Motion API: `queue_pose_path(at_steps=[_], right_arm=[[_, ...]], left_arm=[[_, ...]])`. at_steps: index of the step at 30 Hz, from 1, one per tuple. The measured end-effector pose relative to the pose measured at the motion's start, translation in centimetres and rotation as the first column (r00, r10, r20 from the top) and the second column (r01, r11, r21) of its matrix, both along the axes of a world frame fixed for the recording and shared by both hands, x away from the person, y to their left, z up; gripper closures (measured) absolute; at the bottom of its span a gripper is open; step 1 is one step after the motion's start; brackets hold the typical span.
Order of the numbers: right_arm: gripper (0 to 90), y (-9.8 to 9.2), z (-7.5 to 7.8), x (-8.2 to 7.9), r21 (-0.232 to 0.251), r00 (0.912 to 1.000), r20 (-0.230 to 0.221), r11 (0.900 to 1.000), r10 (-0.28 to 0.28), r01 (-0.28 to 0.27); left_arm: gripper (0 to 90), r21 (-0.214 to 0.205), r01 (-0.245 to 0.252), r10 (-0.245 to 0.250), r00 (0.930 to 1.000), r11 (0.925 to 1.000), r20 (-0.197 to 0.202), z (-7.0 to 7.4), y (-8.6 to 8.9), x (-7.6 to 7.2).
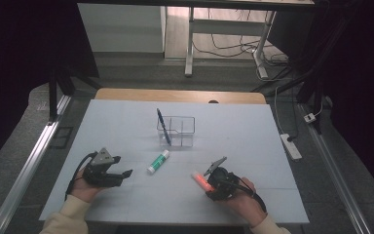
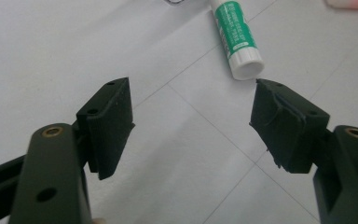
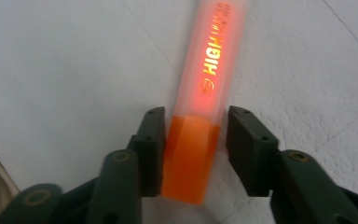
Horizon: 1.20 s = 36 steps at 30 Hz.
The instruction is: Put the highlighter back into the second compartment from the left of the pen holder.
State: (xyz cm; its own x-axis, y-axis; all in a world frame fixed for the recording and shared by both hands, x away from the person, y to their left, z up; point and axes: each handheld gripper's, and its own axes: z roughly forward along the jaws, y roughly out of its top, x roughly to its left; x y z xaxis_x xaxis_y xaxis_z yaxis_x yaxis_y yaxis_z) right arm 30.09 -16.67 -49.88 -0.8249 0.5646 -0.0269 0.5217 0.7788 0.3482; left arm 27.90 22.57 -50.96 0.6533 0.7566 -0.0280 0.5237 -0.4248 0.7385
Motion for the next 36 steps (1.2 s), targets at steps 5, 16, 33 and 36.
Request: queue_pose_path(at_steps=[5, 16, 33, 36], right_arm=[[66.7, -0.1, 0.0, 0.2, 0.000, 0.9998, -0.012, 0.9998, -0.017, 0.017], [67.1, -0.7, 0.7, 0.4, 0.031, 0.9997, 0.023, 0.9995, 0.008, -0.008], [67.1, -2.5, 2.9, 2.0, 0.270, 0.9999, 0.005, 0.9628, 0.013, -0.014], [67.1, -2.2, 3.1, 2.1, 0.278, 0.9994, 0.015, 0.9601, 0.031, -0.034]], left_arm=[[29.5, 0.002, 0.000, 0.000, 1.0000, 1.0000, 0.000, 0.0, 0.0, 0.0], [29.5, 0.000, -0.004, 0.004, 1.0000, 1.0000, 0.006, 0.1, 0.1, 0.0], [29.5, 0.016, 0.017, -0.018, 0.9984, 0.9997, 0.054, 0.8, -0.6, -0.4], [29.3, 0.021, 0.032, -0.033, 0.9974, 0.9993, 0.064, 1.2, -1.0, -0.6]])
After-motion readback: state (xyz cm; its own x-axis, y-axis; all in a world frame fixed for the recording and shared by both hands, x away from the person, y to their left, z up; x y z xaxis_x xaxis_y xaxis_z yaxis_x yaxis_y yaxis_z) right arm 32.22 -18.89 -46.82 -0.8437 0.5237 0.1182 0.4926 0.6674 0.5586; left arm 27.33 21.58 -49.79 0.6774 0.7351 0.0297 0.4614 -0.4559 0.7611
